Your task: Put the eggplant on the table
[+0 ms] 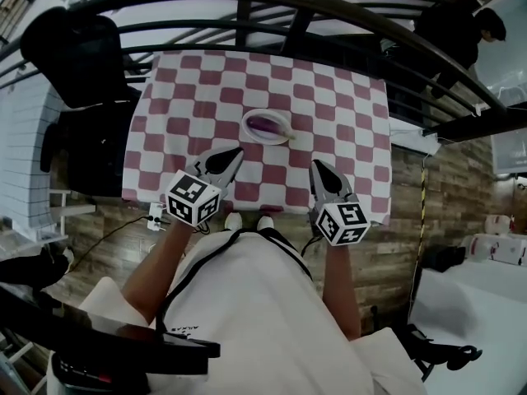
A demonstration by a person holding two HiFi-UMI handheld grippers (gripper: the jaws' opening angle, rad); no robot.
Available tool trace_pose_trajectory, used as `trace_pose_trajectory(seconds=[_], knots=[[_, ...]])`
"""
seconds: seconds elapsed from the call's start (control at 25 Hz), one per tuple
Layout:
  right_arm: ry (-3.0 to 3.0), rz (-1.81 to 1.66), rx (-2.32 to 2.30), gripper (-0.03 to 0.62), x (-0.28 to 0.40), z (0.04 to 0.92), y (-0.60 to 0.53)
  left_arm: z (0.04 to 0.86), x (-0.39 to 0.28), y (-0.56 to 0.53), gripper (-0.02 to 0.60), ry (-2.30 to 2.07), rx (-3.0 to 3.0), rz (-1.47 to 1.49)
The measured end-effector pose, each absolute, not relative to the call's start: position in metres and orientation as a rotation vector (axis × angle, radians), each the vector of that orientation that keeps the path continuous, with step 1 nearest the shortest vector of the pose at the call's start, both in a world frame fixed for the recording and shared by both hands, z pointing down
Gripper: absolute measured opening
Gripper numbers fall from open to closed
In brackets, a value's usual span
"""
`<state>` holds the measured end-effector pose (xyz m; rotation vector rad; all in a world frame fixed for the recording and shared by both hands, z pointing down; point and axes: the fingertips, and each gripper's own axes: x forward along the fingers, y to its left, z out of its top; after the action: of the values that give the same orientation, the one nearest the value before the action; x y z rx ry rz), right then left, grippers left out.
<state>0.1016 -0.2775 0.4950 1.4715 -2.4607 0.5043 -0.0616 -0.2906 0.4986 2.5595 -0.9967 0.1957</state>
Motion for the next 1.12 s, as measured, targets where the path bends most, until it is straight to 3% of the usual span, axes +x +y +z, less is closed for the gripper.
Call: trace_pose_trajectory(seconds=[1.12], knots=[[-2.639,0.426,1.282,0.006,0.138,0.463,-0.266,0.473,-0.01,-0.265,0.006,-1.201,2.518,0.208]])
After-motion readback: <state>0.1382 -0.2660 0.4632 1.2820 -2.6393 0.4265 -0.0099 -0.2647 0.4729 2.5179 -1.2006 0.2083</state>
